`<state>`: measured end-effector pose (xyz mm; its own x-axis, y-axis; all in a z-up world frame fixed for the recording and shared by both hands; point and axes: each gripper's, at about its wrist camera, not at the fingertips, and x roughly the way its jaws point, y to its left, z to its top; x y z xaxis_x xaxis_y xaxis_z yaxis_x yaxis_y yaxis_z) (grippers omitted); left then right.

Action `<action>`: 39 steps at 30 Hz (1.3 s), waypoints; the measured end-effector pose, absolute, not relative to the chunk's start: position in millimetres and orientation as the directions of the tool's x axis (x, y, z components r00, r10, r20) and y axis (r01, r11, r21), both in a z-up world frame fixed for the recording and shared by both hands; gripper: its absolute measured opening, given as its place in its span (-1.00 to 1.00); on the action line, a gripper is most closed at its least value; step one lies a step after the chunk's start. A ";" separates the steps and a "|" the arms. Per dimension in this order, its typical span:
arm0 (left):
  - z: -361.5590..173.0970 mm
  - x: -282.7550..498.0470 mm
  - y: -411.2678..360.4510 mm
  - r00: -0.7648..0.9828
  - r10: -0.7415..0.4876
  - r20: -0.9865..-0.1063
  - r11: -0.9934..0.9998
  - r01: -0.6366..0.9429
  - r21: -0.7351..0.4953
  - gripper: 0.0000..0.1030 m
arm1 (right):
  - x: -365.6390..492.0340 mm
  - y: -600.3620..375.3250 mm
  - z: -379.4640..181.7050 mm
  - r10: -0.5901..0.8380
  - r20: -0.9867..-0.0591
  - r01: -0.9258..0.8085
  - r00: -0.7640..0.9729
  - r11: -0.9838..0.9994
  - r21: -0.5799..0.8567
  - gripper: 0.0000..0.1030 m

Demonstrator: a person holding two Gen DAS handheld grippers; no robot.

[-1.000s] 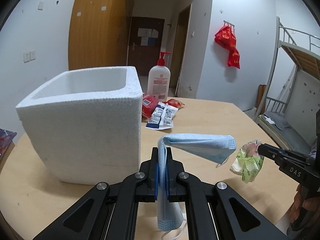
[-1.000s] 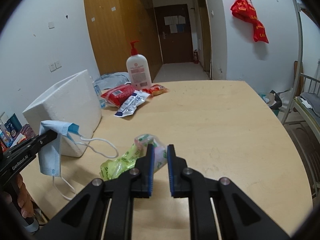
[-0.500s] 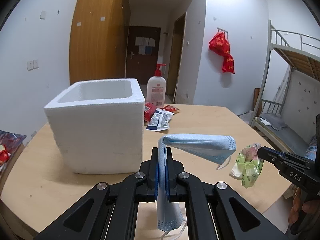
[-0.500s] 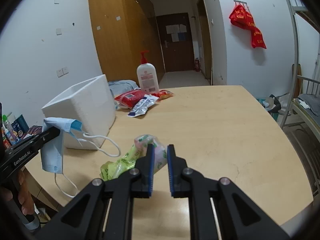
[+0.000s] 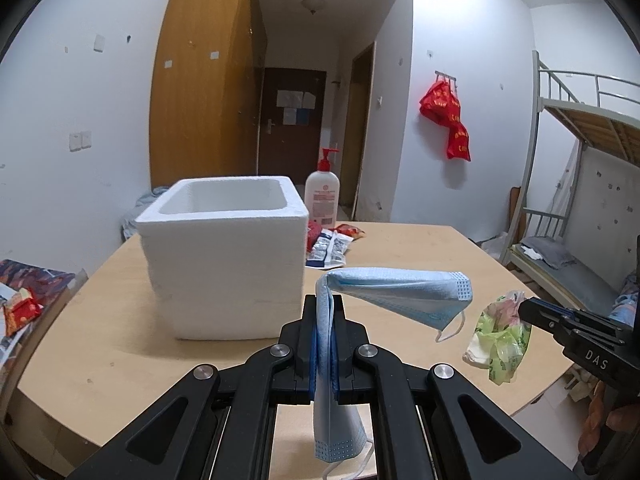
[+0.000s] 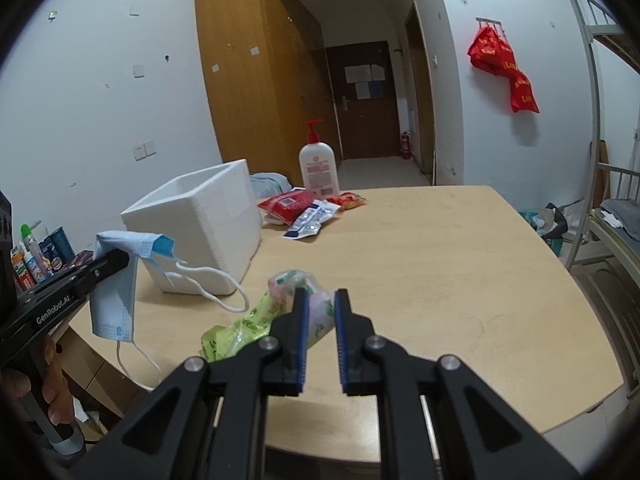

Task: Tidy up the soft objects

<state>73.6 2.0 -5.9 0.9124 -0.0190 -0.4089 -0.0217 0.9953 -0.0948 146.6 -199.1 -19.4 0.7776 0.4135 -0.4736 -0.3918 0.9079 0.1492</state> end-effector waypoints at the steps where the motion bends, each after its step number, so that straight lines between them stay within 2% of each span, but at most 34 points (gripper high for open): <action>1: -5.4 71.1 3.4 0.913 -0.015 -0.407 0.995 -0.025 -0.094 -0.90 | 145.1 -196.7 -19.4 0.417 -0.471 -0.396 0.777 0.906 0.149 -0.71; 39: 10.3 43.0 83.9 0.915 0.189 -0.357 0.963 -0.244 -0.117 -0.90 | 158.9 -105.8 -8.5 0.590 -0.462 -0.611 0.663 0.782 0.123 -0.71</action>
